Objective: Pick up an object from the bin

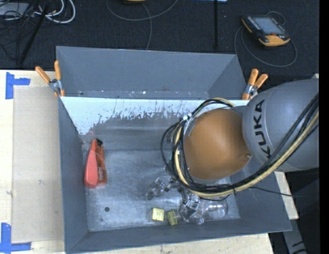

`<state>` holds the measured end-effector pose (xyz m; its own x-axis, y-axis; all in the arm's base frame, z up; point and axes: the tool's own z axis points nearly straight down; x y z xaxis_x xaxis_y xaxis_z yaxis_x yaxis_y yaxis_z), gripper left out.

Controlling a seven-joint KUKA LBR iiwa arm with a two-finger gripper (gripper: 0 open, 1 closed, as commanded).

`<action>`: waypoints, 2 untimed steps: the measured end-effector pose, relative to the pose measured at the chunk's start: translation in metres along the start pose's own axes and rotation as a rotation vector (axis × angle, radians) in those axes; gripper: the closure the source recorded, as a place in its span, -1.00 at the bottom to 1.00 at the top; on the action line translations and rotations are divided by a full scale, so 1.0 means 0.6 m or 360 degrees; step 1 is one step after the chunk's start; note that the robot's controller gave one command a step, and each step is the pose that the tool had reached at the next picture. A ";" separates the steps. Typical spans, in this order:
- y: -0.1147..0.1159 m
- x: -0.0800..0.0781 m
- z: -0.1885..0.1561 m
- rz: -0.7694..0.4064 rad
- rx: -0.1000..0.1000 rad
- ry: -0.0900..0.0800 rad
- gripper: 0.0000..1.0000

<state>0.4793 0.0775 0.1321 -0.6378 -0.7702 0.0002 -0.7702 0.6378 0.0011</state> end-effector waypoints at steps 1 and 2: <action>0.026 -0.040 0.100 -0.0185 0.0002 0.0005 1.00; 0.026 -0.041 0.103 -0.0182 0.0003 -0.0006 -1.00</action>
Offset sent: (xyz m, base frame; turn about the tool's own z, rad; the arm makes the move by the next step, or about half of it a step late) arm 0.0000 0.0000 0.0000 0.0000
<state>0.4831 0.1066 0.0703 -0.5458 -0.8379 -0.0037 -0.8379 0.5458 -0.0009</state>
